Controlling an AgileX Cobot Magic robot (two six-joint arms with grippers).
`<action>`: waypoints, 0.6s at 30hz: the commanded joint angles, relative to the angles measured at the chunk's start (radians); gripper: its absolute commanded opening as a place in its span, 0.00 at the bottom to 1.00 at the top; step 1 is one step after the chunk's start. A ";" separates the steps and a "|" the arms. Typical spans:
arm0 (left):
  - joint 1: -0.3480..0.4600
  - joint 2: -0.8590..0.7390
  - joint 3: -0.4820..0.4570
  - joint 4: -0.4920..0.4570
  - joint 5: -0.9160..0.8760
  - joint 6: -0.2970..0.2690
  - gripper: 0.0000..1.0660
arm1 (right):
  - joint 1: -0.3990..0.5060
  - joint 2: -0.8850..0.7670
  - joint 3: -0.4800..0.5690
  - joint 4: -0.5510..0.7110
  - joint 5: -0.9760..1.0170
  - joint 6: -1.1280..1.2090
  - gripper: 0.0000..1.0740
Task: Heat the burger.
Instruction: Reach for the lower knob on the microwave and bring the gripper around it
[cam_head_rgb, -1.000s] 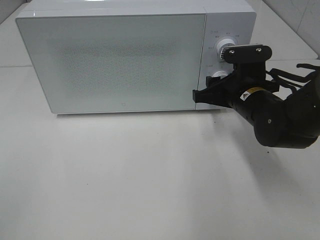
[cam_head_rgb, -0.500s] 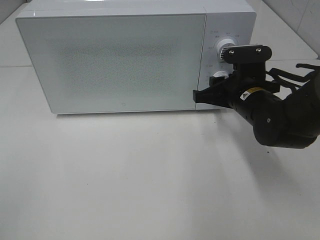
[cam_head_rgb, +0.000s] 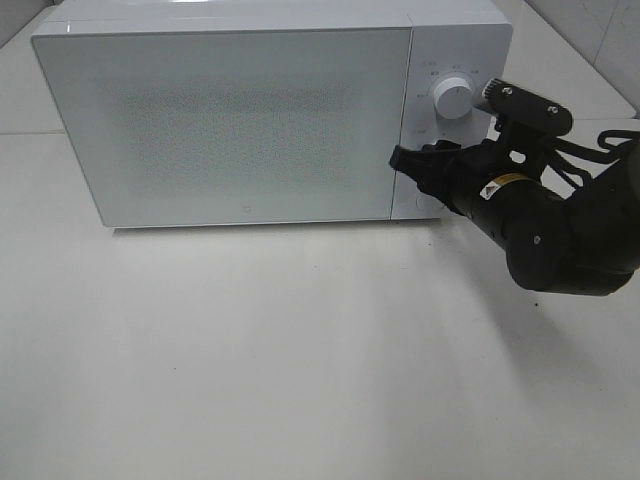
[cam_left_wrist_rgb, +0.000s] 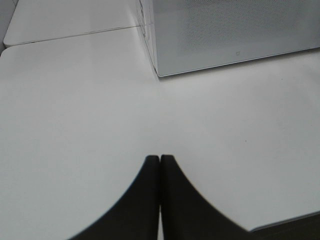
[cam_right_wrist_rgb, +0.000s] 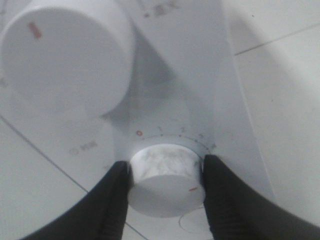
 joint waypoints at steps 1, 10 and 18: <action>0.001 -0.020 0.002 -0.003 -0.014 0.001 0.00 | -0.005 -0.005 -0.020 0.000 -0.037 0.377 0.00; 0.001 -0.020 0.002 -0.003 -0.014 0.001 0.00 | -0.005 -0.005 -0.020 -0.004 -0.050 0.985 0.00; 0.001 -0.020 0.002 -0.003 -0.014 0.001 0.00 | -0.005 -0.005 -0.020 -0.012 -0.147 1.182 0.01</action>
